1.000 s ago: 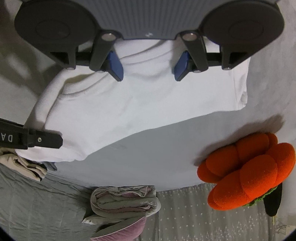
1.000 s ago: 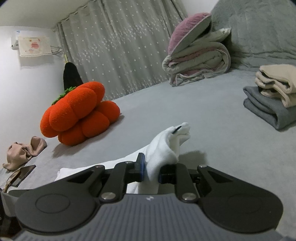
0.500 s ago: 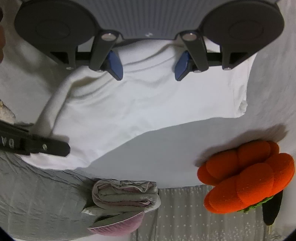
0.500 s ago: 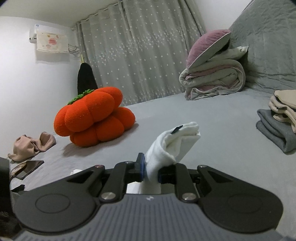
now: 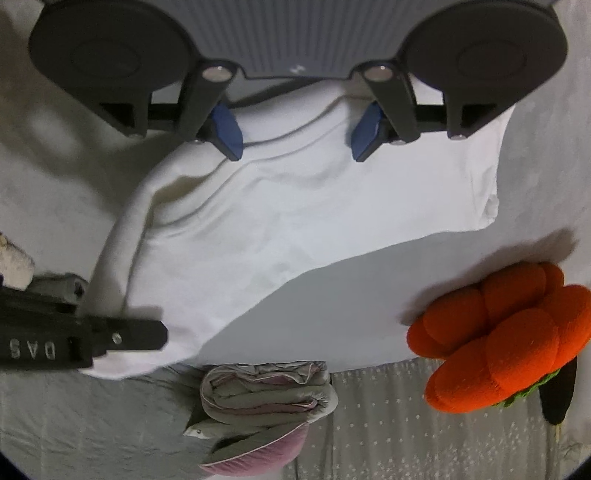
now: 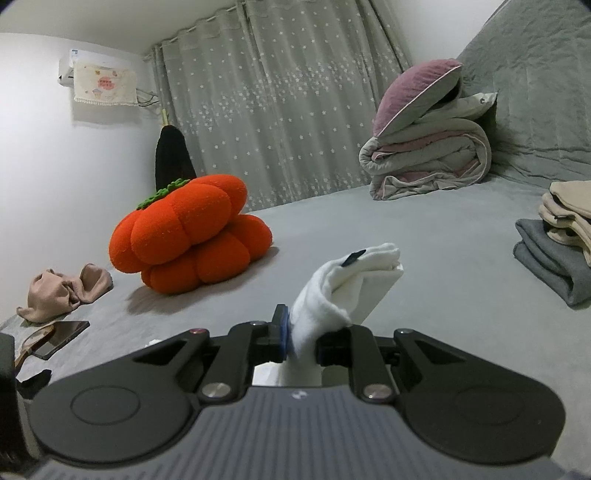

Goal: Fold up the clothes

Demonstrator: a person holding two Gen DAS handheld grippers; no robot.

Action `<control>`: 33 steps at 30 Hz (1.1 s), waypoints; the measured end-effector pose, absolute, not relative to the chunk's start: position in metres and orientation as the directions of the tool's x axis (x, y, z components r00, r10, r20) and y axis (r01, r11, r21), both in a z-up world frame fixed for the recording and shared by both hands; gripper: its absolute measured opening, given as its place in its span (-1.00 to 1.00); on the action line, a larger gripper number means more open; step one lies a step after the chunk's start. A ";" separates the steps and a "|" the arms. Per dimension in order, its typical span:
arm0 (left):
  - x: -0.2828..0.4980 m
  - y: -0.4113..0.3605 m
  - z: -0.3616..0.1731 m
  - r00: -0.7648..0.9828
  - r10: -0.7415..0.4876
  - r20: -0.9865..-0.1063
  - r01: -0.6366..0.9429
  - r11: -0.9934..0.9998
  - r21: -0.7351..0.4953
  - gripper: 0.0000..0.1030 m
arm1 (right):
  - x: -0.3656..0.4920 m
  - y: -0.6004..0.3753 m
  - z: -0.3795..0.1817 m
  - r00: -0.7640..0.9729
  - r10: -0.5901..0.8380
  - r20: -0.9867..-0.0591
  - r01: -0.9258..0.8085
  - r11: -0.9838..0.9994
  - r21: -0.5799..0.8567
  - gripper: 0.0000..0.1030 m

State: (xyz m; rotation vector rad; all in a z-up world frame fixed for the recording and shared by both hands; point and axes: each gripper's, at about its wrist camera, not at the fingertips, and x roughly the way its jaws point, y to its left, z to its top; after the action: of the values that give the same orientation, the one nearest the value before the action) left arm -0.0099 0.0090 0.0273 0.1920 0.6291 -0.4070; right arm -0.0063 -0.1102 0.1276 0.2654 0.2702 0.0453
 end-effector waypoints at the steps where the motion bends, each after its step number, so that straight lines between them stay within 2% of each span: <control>1: -0.009 0.008 0.028 0.732 -0.309 -0.608 0.426 0.903 0.054 0.30 | -0.007 -0.109 0.128 0.963 0.081 -0.256 -0.012 0.965 0.262 -0.64; 16: -0.012 0.007 0.027 0.732 -0.312 -0.605 0.444 0.893 0.077 0.30 | -0.008 -0.098 0.132 0.962 0.086 -0.258 -0.023 0.971 0.239 -0.64; 19: -0.004 0.015 0.037 0.692 -0.355 -0.629 0.476 0.879 0.028 0.30 | -0.009 -0.099 0.132 0.962 0.084 -0.258 -0.022 0.972 0.236 -0.64; 21: 0.005 0.030 0.048 0.670 -0.406 -0.621 0.479 0.876 -0.055 0.30 | -0.009 -0.100 0.133 0.962 0.084 -0.258 -0.021 0.971 0.238 -0.64; 24: 0.018 0.047 0.061 0.695 -0.397 -0.600 0.415 0.902 -0.117 0.30 | -0.009 -0.103 0.133 0.962 0.086 -0.261 -0.019 0.968 0.248 -0.64; 33: 0.082 0.009 0.059 0.716 -0.266 -0.645 0.357 0.934 0.010 0.30 | -0.008 -0.106 0.130 0.960 0.095 -0.264 -0.018 0.960 0.279 -0.64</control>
State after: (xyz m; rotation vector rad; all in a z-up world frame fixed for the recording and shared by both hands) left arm 0.0822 0.0093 0.0588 0.1376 0.6919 -0.3460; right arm -0.0076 -0.1056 0.1302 0.2779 0.2798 0.0582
